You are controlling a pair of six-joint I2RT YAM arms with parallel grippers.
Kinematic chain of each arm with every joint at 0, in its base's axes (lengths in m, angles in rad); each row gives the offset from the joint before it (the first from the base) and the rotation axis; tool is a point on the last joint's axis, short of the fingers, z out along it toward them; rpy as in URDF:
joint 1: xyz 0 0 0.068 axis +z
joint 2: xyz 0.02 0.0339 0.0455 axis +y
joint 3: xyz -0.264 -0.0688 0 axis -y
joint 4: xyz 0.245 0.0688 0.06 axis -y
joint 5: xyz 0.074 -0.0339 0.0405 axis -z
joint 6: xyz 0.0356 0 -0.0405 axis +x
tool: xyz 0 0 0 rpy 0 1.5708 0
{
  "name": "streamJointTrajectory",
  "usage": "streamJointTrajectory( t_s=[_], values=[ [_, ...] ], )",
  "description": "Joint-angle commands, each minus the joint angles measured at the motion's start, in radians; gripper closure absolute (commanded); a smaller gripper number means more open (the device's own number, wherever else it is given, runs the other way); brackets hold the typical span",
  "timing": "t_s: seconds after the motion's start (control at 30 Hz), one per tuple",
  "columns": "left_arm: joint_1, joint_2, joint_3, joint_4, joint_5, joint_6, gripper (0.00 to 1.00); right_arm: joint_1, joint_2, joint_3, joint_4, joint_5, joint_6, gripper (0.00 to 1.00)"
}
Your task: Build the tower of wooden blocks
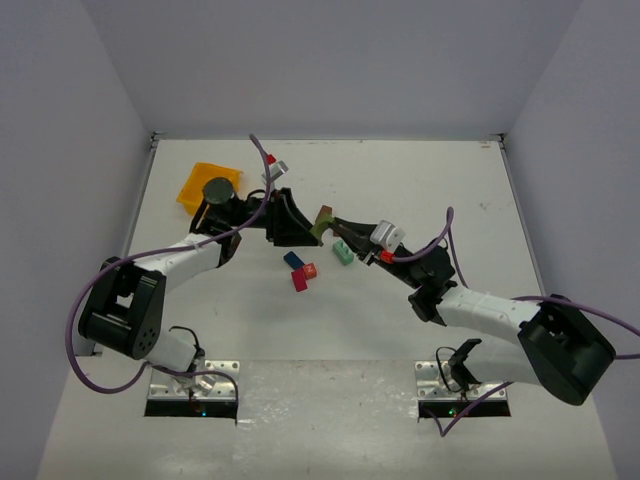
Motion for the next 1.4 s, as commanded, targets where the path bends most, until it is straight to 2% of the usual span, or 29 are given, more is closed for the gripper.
streamJointTrajectory(
  t_s=[0.0, 0.07, 0.2, 0.37, 0.43, 0.47, 0.53, 0.6, 0.67, 0.83, 0.9, 0.93, 1.0, 1.07, 1.1, 1.17, 1.23, 1.37],
  values=[
    [-0.012, -0.029, 0.017, 0.103, 0.017, -0.023, 0.57, -0.002, 0.018, -0.013, -0.011, 0.000, -0.041, 1.00],
    [-0.013, -0.022, 0.019, 0.114, 0.016, -0.036, 0.63, -0.002, 0.021, -0.017, -0.013, 0.005, -0.043, 1.00],
    [-0.013, -0.002, 0.029, 0.136, 0.017, -0.064, 0.70, -0.003, 0.021, -0.027, -0.012, -0.006, -0.055, 0.99],
    [-0.013, 0.031, 0.036, 0.166, 0.017, -0.111, 1.00, -0.002, 0.020, -0.046, -0.017, -0.007, -0.074, 0.93],
    [-0.013, 0.037, 0.035, 0.179, 0.014, -0.121, 1.00, -0.002, 0.017, -0.049, -0.025, -0.007, -0.078, 0.86],
    [-0.013, 0.037, 0.033, 0.179, 0.011, -0.121, 1.00, -0.002, 0.016, -0.049, -0.030, -0.004, -0.078, 0.86],
    [-0.012, 0.039, 0.024, 0.195, -0.005, -0.132, 1.00, -0.002, 0.006, -0.046, -0.049, 0.017, -0.081, 0.69],
    [-0.013, 0.035, 0.017, 0.185, -0.033, -0.112, 1.00, -0.002, 0.001, -0.043, -0.057, 0.039, -0.082, 0.58],
    [-0.013, 0.025, 0.013, 0.133, -0.082, -0.051, 1.00, -0.003, -0.008, -0.037, -0.060, 0.067, -0.081, 0.47],
    [-0.015, -0.001, 0.053, -0.173, -0.198, 0.198, 1.00, -0.002, -0.040, -0.006, -0.121, 0.085, -0.067, 0.35],
    [-0.015, -0.009, 0.056, -0.217, -0.231, 0.232, 1.00, -0.002, -0.057, 0.000, -0.158, 0.090, -0.050, 0.31],
    [-0.019, -0.015, 0.058, -0.243, -0.247, 0.311, 1.00, -0.002, -0.067, 0.008, -0.177, 0.111, -0.046, 0.29],
    [-0.039, -0.048, 0.082, -0.402, -0.386, 0.514, 1.00, -0.002, -0.119, 0.017, -0.266, 0.196, 0.006, 0.24],
    [-0.071, -0.061, 0.107, -0.497, -0.528, 0.623, 1.00, -0.002, -0.165, 0.020, -0.342, 0.265, 0.044, 0.23],
    [-0.117, -0.062, 0.131, -0.557, -0.683, 0.701, 1.00, -0.002, -0.220, 0.023, -0.438, 0.347, 0.089, 0.21],
    [-0.177, -0.052, 0.164, -0.596, -0.806, 0.765, 1.00, -0.002, -0.282, 0.014, -0.574, 0.462, 0.170, 0.20],
    [-0.195, -0.029, 0.188, -0.609, -0.836, 0.829, 1.00, -0.002, -0.351, 0.012, -0.698, 0.592, 0.259, 0.20],
    [-0.233, 0.052, 0.250, -0.611, -0.891, 1.082, 1.00, -0.002, -0.534, 0.024, -1.043, 0.978, 0.465, 0.10]
  ],
)
